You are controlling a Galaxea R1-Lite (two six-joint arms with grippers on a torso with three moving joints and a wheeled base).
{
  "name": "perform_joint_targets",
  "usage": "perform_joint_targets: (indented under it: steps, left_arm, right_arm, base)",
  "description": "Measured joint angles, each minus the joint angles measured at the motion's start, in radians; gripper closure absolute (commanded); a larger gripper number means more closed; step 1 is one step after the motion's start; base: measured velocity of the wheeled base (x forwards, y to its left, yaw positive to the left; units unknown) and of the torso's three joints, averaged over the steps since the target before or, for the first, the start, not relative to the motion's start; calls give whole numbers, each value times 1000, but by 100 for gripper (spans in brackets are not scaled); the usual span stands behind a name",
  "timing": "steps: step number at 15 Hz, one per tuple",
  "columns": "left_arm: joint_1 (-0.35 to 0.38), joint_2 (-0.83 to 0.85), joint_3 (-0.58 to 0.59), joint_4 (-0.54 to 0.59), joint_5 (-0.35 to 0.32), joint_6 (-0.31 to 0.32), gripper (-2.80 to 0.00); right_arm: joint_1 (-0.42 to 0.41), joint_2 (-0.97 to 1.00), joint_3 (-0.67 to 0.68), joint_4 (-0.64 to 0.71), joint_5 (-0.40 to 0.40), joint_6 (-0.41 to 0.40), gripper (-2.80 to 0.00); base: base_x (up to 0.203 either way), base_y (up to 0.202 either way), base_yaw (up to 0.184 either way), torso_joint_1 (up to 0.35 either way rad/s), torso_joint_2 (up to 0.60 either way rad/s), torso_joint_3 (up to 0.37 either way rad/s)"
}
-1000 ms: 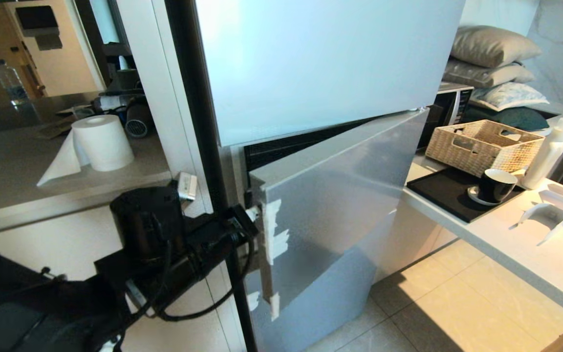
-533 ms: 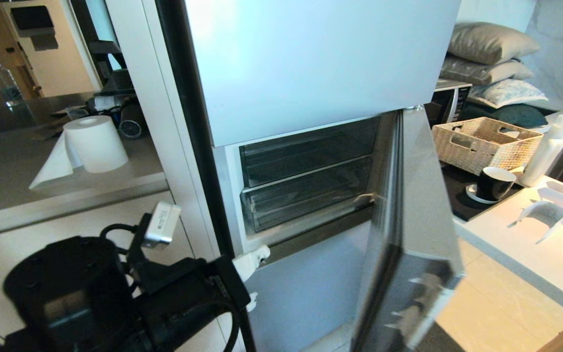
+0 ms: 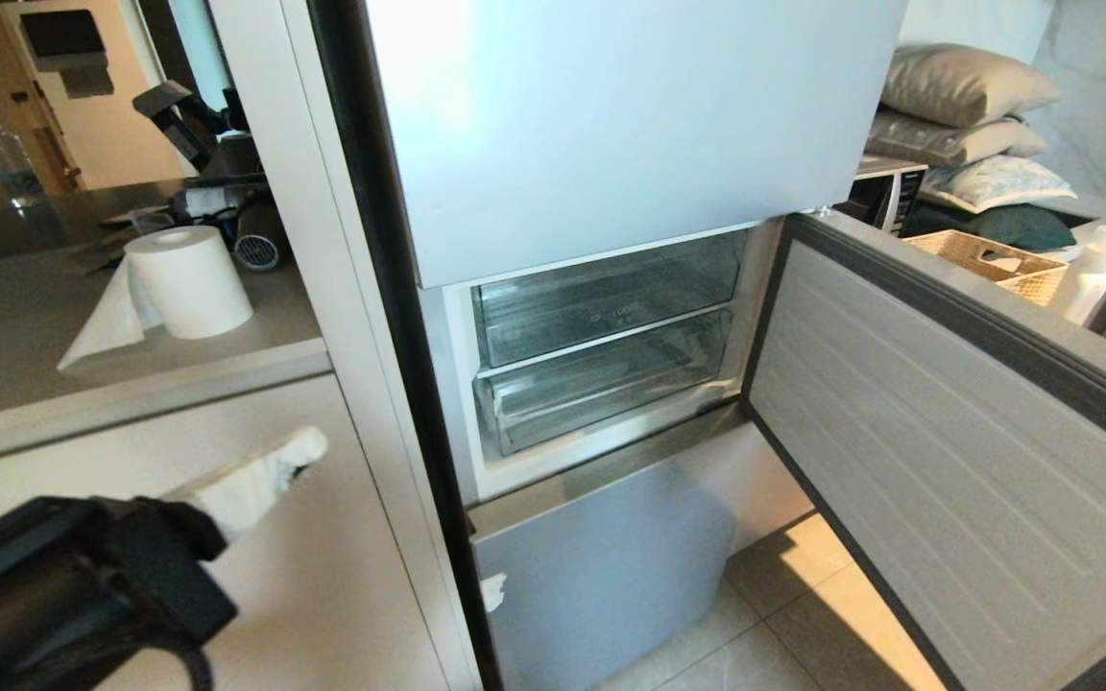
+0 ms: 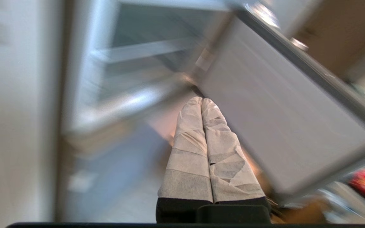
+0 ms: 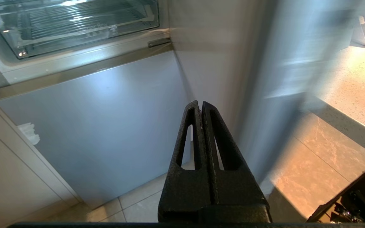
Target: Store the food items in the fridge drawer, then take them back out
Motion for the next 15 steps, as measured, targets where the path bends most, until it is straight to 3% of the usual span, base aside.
perform_joint_targets:
  steps: [4,7,9,12,15]
  left_arm:
    - [246,-231,-25,228,15,92,0]
    - [531,-315,-12,283,13,188,0]
    - [680,-369,39,302,0,248,0]
    - [737,-464,190,350,-61,319,0]
    - [744,-581,314,452,-219,411,0]
  right_arm:
    - [0,0,0,0,0,0,0]
    - [0,0,0,0,0,0,0]
    - [0,0,0,0,0,0,0]
    - [0,0,0,0,0,-1,0]
    - [0,0,0,0,0,0,0]
  base:
    - [0,0,0,0,0,0]
    - [0,0,0,0,0,0]
    - [0,0,0,0,0,0]
    - [0,0,0,0,0,0]
    - [0,0,0,0,0,0]
